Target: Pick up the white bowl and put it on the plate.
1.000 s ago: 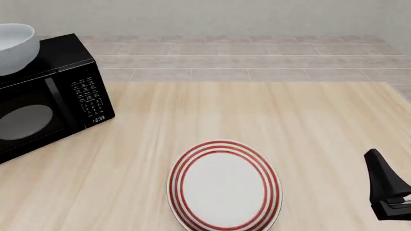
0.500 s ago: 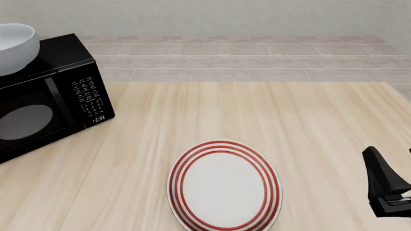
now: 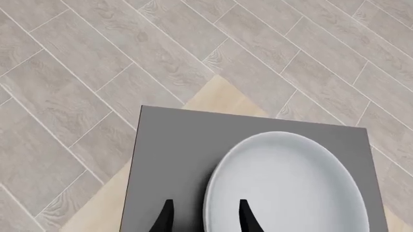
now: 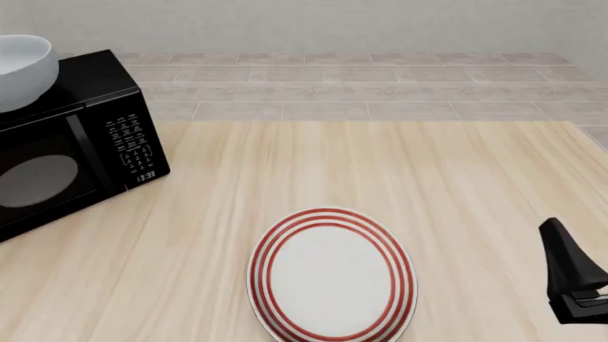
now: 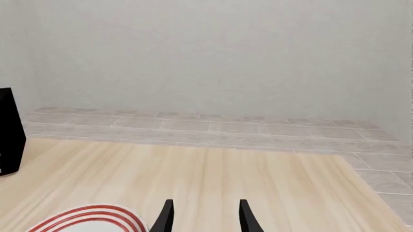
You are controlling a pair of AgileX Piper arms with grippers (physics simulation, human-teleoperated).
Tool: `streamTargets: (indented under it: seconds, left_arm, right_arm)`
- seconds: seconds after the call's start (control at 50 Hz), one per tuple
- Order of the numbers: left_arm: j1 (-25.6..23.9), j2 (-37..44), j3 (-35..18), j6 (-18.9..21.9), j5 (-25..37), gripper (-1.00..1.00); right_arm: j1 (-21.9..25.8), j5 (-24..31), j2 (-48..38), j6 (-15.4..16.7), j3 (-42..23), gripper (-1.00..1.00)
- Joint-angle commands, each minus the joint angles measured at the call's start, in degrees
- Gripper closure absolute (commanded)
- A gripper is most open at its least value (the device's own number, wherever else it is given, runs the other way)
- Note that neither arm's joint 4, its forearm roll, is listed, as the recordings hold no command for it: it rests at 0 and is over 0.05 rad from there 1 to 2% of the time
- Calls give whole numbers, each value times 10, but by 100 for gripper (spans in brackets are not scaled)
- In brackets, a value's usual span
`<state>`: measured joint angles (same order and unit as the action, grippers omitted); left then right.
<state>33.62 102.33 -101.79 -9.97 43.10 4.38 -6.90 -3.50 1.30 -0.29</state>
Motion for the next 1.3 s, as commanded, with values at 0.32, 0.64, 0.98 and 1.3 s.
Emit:
streamTargets:
  seconds: [0.32, 0.64, 0.98, 1.3]
  left_arm:
    - [-2, 21, 3, 3, -10, -100]
    - [-3, 29, 15, 14, -26, -100]
    - [6, 20, 25, 25, -33, 100]
    - [-15, 14, 19, 9, -28, 100]
  right_arm:
    - [-2, 19, 18, 0, -6, -100]
    - [1, 4, 3, 0, -3, -100]
    - [4, -17, -17, 2, -3, -100]
    - [1, -19, -17, -1, 0, -100]
